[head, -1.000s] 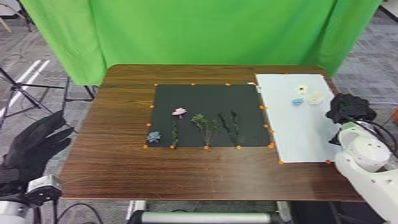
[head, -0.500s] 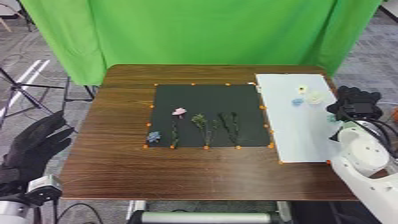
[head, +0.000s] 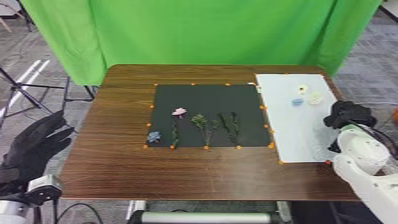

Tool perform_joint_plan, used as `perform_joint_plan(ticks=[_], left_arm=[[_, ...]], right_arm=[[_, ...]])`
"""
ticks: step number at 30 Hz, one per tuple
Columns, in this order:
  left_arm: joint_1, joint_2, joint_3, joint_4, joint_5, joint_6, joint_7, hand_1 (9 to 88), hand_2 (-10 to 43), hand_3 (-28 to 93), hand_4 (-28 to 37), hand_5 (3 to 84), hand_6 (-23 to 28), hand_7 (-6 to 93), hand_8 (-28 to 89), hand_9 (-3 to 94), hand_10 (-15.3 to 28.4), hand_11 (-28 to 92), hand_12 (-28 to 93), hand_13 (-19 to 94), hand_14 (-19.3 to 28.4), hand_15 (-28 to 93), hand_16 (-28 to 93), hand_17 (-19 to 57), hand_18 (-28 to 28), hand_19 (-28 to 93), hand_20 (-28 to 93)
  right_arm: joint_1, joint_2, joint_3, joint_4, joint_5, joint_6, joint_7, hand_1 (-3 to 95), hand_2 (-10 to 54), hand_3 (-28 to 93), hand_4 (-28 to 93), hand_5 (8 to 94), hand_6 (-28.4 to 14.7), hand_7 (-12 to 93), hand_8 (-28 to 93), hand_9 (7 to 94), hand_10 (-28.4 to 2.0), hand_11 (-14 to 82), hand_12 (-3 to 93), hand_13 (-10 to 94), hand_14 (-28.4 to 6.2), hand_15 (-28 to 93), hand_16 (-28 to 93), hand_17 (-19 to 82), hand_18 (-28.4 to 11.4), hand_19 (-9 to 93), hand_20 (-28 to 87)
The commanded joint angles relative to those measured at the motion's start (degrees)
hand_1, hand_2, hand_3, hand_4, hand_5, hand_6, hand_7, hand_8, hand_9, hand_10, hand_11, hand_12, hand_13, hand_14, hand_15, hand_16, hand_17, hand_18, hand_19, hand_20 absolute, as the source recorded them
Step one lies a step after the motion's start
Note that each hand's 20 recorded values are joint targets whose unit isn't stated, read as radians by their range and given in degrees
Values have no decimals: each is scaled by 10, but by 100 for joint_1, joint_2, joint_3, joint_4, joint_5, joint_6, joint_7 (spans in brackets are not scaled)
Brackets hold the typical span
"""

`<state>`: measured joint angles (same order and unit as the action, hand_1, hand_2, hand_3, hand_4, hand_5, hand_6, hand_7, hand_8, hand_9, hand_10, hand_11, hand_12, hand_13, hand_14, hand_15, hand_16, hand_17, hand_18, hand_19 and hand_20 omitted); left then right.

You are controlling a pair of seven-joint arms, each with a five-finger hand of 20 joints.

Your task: Arrange flowers

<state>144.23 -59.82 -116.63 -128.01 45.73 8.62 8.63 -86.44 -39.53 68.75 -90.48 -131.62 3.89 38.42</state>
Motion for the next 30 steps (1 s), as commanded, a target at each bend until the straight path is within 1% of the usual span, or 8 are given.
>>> perform_joint_plan(ticks=[1, 6, 10, 15, 18, 23, 25, 30], left_arm=[[46, -23, -25, -13, -14, -3, -30, 274, -12, 718, -260, 286, 20, 243, -125, 233, 106, 230, 165, 209, 136, 308, 17, -83, 195, 429, 91], [89, -30, -62, -50, -6, 19, -28, 275, -12, 717, -259, 286, 20, 244, -125, 233, 105, 230, 165, 210, 136, 308, 16, -83, 196, 429, 91], [64, -16, -45, -48, -3, 4, -52, 274, -12, 718, -259, 287, 20, 244, -126, 233, 104, 230, 164, 209, 136, 308, 16, -83, 196, 430, 91], [-11, 3, 13, -24, 0, -34, -126, 274, -12, 718, -260, 286, 19, 245, -126, 233, 105, 230, 165, 210, 137, 310, 16, -83, 195, 429, 91], [-23, -12, 32, -20, 7, -34, -130, 274, -12, 718, -260, 286, 20, 245, -126, 233, 105, 230, 165, 209, 136, 309, 15, -83, 195, 429, 90], [-77, 21, 44, 4, 15, -62, -173, 273, -14, 720, -260, 287, 20, 244, -126, 233, 105, 230, 165, 209, 137, 310, 16, -83, 195, 429, 91], [-84, -14, 34, -3, 30, -75, -200, 273, -14, 720, -260, 287, 20, 244, -126, 233, 105, 230, 165, 209, 137, 309, 16, -83, 195, 429, 91], [-74, 7, 54, 2, 20, -54, -194, 273, -13, 719, -261, 287, 21, 244, -126, 233, 105, 230, 164, 209, 137, 309, 15, -83, 196, 429, 91]], right_arm=[[17, -45, -164, -16, -384, 805, -277, 503, -95, 833, -281, 689, 25, 525, -7, 849, -43, 215, 501, 794, -7, 523, 388, 296, -197, 816, 557], [343, -141, -362, -444, -462, 1150, -479, 506, -95, 841, -282, 718, 19, 502, -16, 870, -42, 199, 507, 810, -5, 520, 396, 307, -201, 822, 559], [843, -322, -819, -934, -406, 1392, -834, 509, -95, 842, -282, 726, 17, 495, -15, 878, -44, 195, 511, 815, -4, 519, 400, 310, -201, 823, 560], [1636, -820, -1662, -1222, -192, 1372, -1421, 510, -95, 840, -283, 728, 16, 491, -10, 879, -45, 191, 516, 816, -4, 517, 404, 310, -201, 823, 560], [2050, -1216, -2143, -1142, -178, 1238, -1724, 509, -95, 839, -283, 727, 17, 492, -6, 879, -44, 189, 518, 816, -4, 517, 406, 310, -202, 823, 561], [2474, -1746, -2674, -901, -99, 819, -2047, 508, -95, 841, -283, 725, 17, 493, -3, 877, -43, 188, 521, 815, -3, 515, 408, 310, -200, 823, 560], [2580, -1920, -2815, -760, -94, 615, -2163, 508, -95, 839, -283, 722, 18, 494, -1, 876, -43, 187, 521, 813, -3, 514, 409, 309, -199, 822, 559], [2719, -2286, -3035, -310, -184, 304, -2161, 508, -95, 837, -283, 718, 19, 498, -3, 873, -42, 187, 521, 810, -2, 513, 409, 309, -197, 820, 558]])
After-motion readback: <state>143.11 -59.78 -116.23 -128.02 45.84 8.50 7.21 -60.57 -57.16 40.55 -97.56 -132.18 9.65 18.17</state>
